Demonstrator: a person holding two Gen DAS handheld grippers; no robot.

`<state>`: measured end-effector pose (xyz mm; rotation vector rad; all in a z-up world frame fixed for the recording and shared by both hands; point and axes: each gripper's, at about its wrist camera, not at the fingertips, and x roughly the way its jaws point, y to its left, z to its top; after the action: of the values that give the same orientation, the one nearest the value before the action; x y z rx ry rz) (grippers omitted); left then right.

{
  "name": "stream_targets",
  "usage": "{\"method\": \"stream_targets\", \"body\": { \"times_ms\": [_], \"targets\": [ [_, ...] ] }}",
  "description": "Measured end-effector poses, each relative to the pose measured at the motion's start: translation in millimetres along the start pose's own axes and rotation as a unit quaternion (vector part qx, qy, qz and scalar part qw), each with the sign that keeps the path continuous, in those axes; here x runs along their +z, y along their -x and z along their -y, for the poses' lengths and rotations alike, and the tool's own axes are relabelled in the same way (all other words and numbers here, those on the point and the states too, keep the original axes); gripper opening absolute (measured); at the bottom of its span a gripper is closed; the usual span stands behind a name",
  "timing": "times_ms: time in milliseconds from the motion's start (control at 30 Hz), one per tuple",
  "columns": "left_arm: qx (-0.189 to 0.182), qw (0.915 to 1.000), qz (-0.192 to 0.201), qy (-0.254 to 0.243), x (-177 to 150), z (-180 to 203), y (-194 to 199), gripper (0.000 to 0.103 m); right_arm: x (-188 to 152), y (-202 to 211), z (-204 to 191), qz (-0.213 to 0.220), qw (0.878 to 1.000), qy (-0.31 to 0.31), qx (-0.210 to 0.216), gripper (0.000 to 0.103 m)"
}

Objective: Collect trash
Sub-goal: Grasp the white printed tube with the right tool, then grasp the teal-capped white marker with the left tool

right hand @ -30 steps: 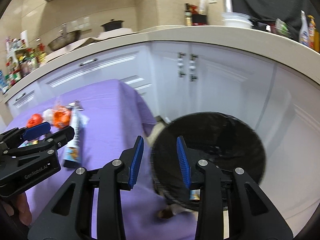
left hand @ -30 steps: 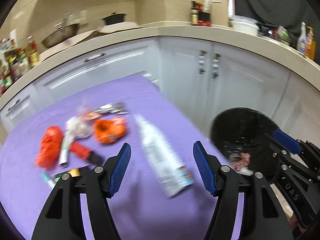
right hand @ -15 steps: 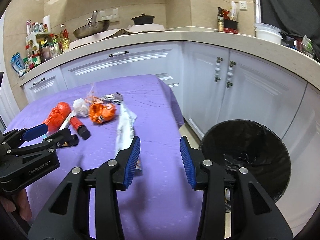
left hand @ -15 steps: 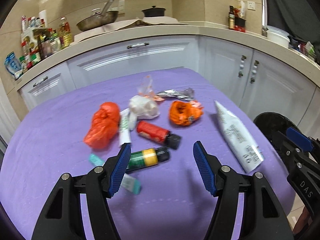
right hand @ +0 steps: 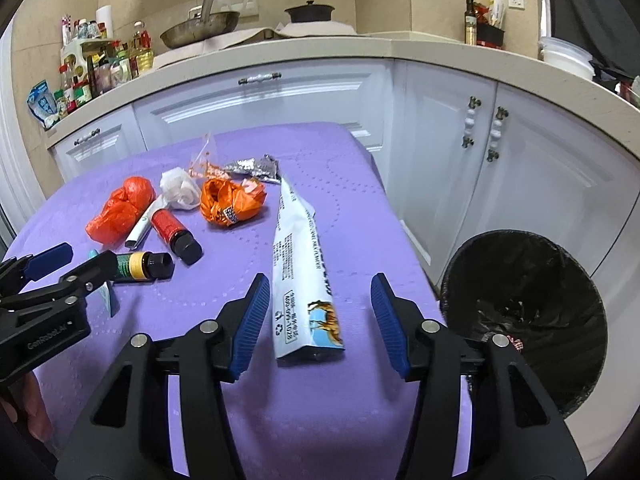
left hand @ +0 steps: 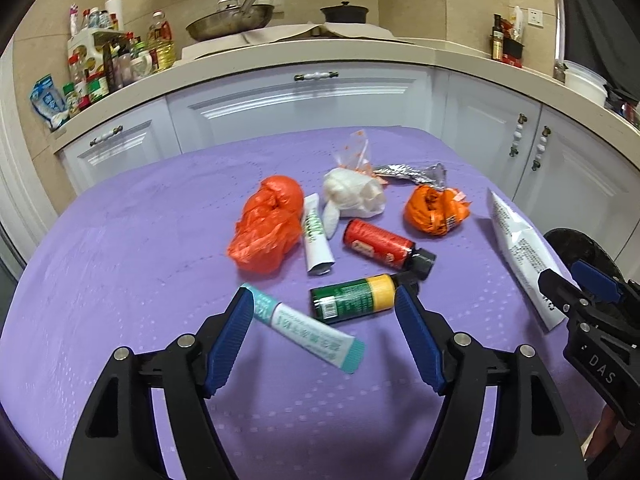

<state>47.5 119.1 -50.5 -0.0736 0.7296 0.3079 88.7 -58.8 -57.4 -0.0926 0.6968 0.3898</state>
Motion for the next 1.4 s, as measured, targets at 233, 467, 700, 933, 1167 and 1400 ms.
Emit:
{"method": "stream_targets", "body": {
  "times_ms": [233,467,700,933,1167,1400],
  "targets": [
    [-0.003,0.9999,-0.013,0.008,-7,-7,-3,0.073,-4,-13,-9,-0.031,0.999,0.017,0.014,0.029],
    [-0.008,0.9996,-0.024,0.01,-12,-14,-4,0.073,-3,-6,-8,-0.017,1.0,0.016,0.018,0.022],
    [-0.018,0.9988,-0.04,0.023,-18,-18,-6,0.078,-4,-4,-5,-0.015,1.0,0.01,0.025,0.022],
    [-0.008,0.9985,-0.053,0.004,-17,-7,-20,0.078,-5,-1,-3,-0.015,1.0,0.007,0.024,0.022],
    [-0.011,0.9983,-0.056,0.012,-24,-22,-17,0.057,-6,1,-4,-0.014,1.0,0.008,0.026,0.022],
    [-0.003,0.9987,-0.05,0.008,-31,-37,-7,0.029,-10,3,-6,-0.015,0.999,0.01,0.027,0.022]
  ]
}}
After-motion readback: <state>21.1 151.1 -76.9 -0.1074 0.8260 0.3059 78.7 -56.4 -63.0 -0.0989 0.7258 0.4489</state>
